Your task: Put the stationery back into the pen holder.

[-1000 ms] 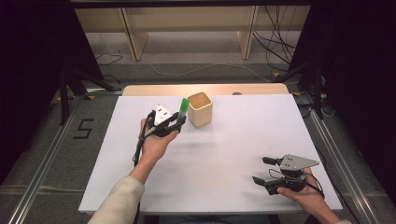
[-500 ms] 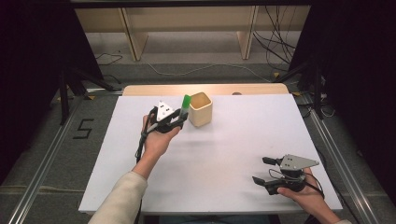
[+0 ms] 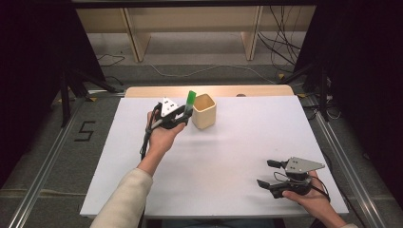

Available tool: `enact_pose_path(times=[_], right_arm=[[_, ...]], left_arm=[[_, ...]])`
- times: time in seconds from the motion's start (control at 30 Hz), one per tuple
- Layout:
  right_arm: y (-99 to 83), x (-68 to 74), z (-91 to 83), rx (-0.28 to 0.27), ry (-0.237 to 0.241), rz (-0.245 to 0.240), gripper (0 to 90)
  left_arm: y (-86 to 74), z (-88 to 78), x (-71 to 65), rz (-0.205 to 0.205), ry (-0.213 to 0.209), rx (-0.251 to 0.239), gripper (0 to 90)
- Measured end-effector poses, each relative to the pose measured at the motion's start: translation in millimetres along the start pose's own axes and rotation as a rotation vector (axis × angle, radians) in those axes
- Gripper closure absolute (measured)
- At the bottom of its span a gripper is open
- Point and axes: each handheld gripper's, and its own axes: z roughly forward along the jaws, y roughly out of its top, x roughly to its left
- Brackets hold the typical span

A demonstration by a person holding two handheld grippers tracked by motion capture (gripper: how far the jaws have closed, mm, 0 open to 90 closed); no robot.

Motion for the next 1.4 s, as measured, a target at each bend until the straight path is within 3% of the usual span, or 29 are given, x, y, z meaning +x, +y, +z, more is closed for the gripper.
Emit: enact_pose_path(times=[1.2,1.23,1.4], right_arm=[[0.0,-0.1,0.5,-0.005,0.0,0.004,17.4],[-0.6,-1.4,0.9,-0.01,-0.002,-0.018,17.4],[0.3,0.7,-0.1,0.002,0.004,0.02,17.4]], left_arm=[[30.1,24.5,-4.5,0.038,-0.006,-0.019,66.2],[30.9,25.2,-4.2,0.043,-0.007,-0.02,66.2],[34.5,28.4,-4.0,0.051,-0.007,-0.023,66.2]])
